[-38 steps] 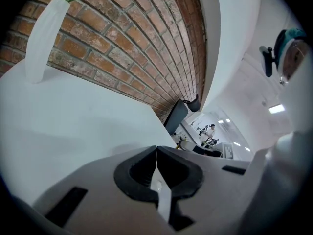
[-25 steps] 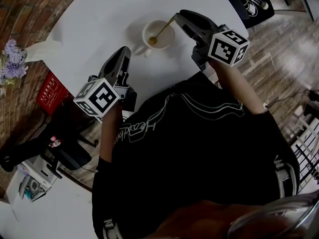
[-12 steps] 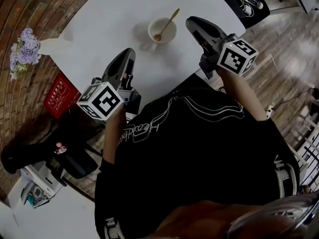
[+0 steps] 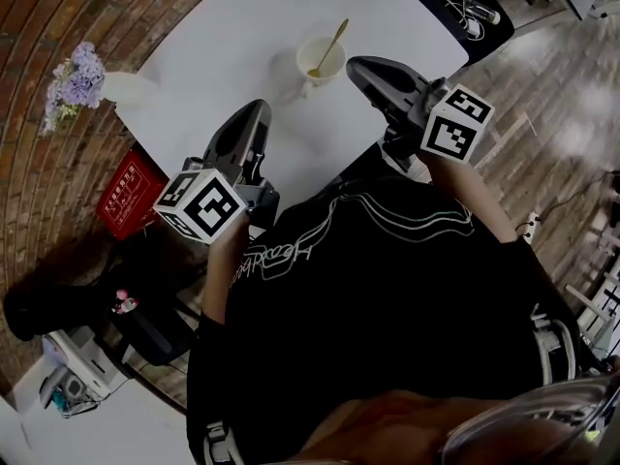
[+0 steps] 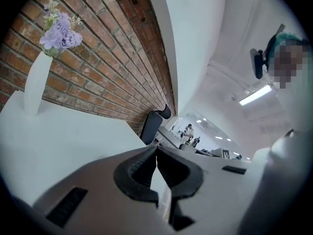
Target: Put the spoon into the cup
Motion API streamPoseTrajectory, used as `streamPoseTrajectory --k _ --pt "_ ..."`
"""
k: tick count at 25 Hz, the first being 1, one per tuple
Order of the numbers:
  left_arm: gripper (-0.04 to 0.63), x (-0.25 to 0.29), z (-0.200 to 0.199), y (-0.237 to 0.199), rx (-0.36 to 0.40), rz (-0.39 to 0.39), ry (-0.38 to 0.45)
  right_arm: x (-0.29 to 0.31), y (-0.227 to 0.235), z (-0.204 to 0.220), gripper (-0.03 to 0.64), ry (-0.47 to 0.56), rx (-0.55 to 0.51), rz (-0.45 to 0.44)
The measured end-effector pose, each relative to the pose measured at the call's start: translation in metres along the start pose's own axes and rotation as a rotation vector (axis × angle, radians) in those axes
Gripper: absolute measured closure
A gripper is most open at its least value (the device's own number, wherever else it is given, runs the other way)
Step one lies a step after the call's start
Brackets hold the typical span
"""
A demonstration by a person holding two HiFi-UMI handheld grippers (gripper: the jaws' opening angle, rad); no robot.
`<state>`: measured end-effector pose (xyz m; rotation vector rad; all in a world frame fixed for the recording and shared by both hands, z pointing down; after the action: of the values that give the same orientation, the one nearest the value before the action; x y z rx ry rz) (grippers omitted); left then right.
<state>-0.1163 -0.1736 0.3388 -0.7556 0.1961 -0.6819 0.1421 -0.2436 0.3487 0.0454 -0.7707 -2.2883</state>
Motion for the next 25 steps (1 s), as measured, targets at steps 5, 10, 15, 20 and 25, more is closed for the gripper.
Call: streamPoseTrajectory --k 5,10,15,20,25 --pt "0.591 -0.003 0.001 0.012 0.027 0.027 0.001 -0.007 -0.019 0.004 0.620 -0.022 -0.052 -0.057" --pt "0.591 -0.007 0.003 0.014 0.033 0.040 -0.003 -0.006 -0.021 0.012 0.620 -0.042 -0.060 -0.036" --pt "0.591 -0.007 0.007 0.015 0.036 0.040 -0.005 -0.007 -0.021 0.015 0.620 -0.046 -0.056 -0.038" --pt "0.591 -0.009 0.006 0.017 0.039 0.033 -0.004 -0.005 -0.022 0.015 0.620 -0.056 -0.021 -0.054" --pt "0.591 -0.011 0.008 0.020 0.045 0.029 -0.002 -0.004 -0.023 0.015 0.620 -0.063 -0.023 -0.061"
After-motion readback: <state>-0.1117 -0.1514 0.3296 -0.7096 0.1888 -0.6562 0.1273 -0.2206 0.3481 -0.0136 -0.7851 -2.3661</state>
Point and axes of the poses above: the fingertips, and each gripper's own axes: x forward along the fingers, y to its right, z out of its underside, the point moved 9 cm from there along -x, backward along the fingers, and after that the axes turned 15 degrees about z, right-handed, at the moved point
